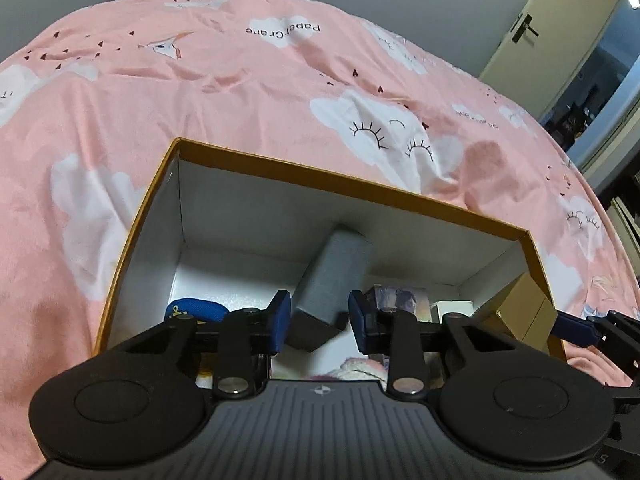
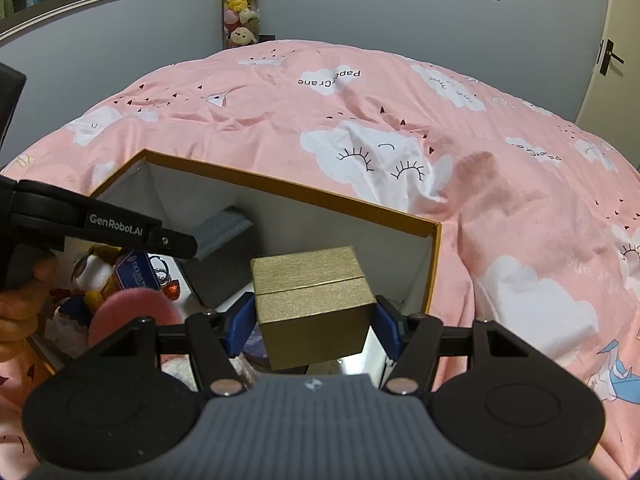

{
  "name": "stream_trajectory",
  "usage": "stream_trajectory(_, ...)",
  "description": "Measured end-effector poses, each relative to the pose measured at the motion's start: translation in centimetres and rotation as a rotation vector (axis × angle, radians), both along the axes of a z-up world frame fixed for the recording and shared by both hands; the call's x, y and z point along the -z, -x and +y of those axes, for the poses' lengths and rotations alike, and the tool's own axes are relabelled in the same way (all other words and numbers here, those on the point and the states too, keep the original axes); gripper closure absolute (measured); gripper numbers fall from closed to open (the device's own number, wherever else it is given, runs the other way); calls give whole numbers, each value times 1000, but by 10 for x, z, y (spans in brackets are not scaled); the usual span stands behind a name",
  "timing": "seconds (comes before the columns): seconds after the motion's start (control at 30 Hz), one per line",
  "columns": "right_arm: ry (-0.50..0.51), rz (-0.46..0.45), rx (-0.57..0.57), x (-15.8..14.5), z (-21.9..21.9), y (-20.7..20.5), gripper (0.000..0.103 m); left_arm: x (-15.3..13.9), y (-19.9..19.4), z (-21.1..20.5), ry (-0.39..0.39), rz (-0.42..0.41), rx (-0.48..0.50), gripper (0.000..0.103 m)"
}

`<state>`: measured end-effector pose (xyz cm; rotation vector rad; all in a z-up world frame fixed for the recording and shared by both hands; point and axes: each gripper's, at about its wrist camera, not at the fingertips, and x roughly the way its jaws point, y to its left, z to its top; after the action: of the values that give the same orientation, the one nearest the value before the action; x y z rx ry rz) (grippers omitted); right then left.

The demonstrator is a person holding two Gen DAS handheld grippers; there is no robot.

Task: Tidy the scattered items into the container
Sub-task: 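Carry the gray box over the box with the left tool while the right tool carries the gold box, then lower the gray box into the box and open the left tool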

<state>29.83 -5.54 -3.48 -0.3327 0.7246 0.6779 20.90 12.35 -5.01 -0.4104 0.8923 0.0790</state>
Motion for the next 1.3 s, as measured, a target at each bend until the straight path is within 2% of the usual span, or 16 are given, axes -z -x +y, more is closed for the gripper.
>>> stream_trajectory(0.13, -2, 3, -5, -1, 1, 0, 39, -3, -2, 8, 13, -15, 8, 67)
stream_trajectory(0.27, 8, -1, -8, 0, 2, -2, 39, -9, -2, 4, -11, -39, 71, 64)
stream_trajectory(0.33, 13, -1, -6, 2, 2, -3, 39, -13, -3, 0, -19, -57, 101, 48)
stream_trajectory(0.37, 14, 2, -5, 2, 2, -4, 39, -14, -4, -3, -30, -64, 119, 47)
stream_trajectory(0.6, 12, 17, -14, 6, 4, -6, 39, -4, -19, -18, -99, -20, 192, 47)
stream_trajectory(0.67, 8, 21, -15, 7, 4, -7, 39, 1, -22, -18, -115, -7, 182, 49)
stream_trajectory(0.7, 7, 22, -17, 8, 4, -7, 39, 3, -23, -17, -108, 2, 182, 60)
stream_trajectory(0.73, 6, 24, -18, 8, 4, -8, 39, 5, -24, -14, -88, 9, 182, 65)
stream_trajectory(0.8, 4, 28, -19, 10, 4, -10, 39, 6, -24, -8, -42, 13, 168, 66)
stream_trajectory(0.83, 2, 30, -18, 10, 4, -11, 39, 7, -23, -2, 3, 15, 158, 76)
stream_trajectory(0.9, -1, 32, -15, 11, 3, -12, 39, 9, -24, 11, 122, 20, 140, 90)
stream_trajectory(0.93, -3, 33, -14, 11, 4, -12, 39, 11, -25, 18, 178, 22, 129, 92)
stream_trajectory(0.97, -6, 34, -14, 11, 4, -12, 39, 12, -25, 22, 201, 26, 118, 92)
stream_trajectory(1.03, -11, 36, -15, 11, 5, -13, 39, 11, -25, 24, 159, 20, 92, 91)
stream_trajectory(1.1, -14, 37, -18, 11, 5, -13, 39, 5, -25, 22, 59, 14, 75, 91)
stream_trajectory(1.3, -21, 44, -18, 13, 5, -14, 39, 1, -27, 19, -15, 36, 93, 86)
